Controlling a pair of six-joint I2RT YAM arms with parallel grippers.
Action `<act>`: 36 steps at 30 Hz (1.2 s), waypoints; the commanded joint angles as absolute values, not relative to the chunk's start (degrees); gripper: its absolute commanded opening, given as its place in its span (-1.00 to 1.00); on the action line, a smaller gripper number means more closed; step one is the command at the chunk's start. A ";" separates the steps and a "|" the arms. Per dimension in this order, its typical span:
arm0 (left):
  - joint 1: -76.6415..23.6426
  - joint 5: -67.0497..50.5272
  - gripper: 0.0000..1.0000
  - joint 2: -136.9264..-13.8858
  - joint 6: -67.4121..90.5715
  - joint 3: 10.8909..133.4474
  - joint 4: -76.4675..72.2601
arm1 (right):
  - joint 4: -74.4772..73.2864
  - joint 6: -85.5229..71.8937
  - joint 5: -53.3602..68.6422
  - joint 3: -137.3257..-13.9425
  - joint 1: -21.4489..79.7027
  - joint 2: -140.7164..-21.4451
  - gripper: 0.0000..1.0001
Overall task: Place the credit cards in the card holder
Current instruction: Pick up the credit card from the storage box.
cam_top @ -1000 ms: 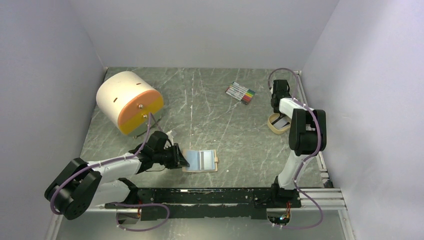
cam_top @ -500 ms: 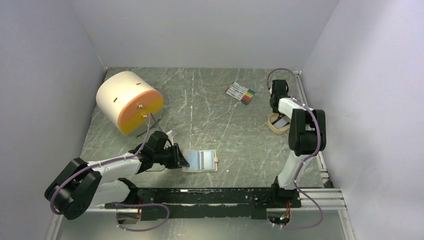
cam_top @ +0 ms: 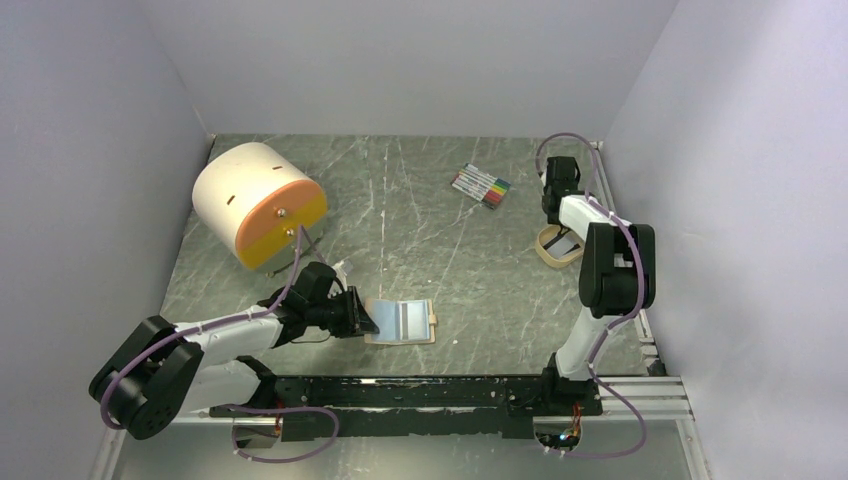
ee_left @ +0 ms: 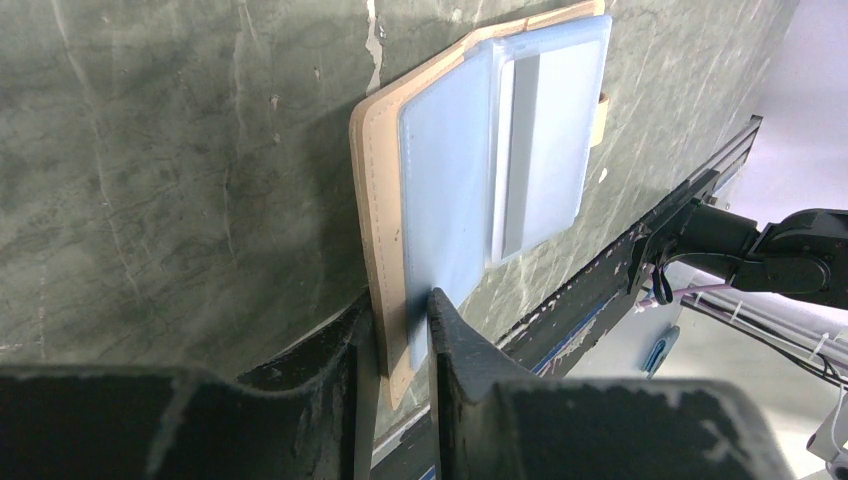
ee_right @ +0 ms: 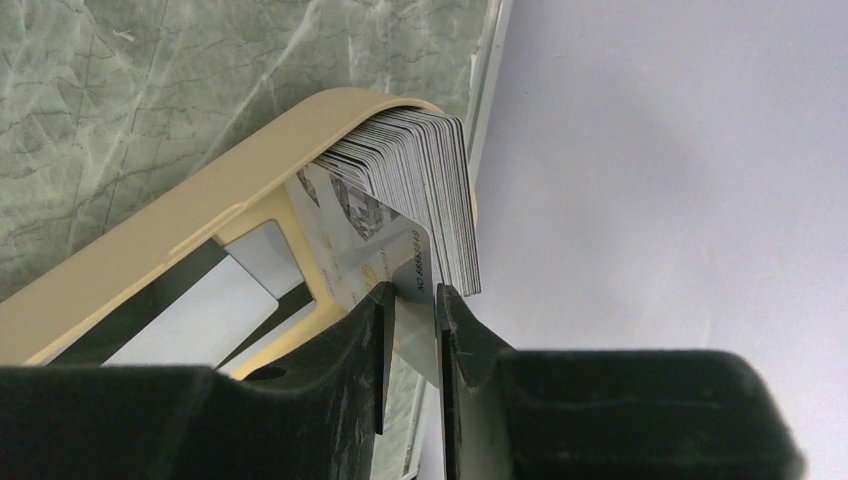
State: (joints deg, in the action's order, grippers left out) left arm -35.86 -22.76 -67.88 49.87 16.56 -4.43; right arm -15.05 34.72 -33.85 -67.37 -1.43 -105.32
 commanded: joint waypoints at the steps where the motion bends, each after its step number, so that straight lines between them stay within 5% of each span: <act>1: -36.30 -23.81 -0.45 -67.34 48.87 17.79 -5.87 | -15.67 34.46 -34.12 -68.96 -1.49 -102.51 -0.52; 14: -36.22 -24.14 -0.45 -68.29 49.13 17.84 -6.89 | -31.31 26.08 -27.29 -71.32 3.47 -98.24 -0.99; 20: -36.29 -23.70 -0.46 -67.89 48.77 17.96 -6.03 | -36.92 21.67 -27.86 -71.61 8.98 -97.56 -1.00; 26: -36.28 -21.92 -0.81 -66.97 48.99 17.98 -4.09 | -39.69 14.78 -25.39 -75.87 14.77 -95.57 -1.00; 29: -36.29 -20.11 -0.82 -66.05 49.29 18.40 -2.03 | -40.25 9.97 -23.65 -79.48 17.13 -93.04 -1.00; 36: -36.21 -18.19 -0.80 -64.25 49.91 18.67 0.26 | -30.48 -2.57 0.09 -73.79 19.00 -80.97 -1.00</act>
State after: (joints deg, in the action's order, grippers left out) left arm -35.86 -20.69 -65.32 49.80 16.91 -1.56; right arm -37.30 7.16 -15.81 -78.32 18.68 -89.12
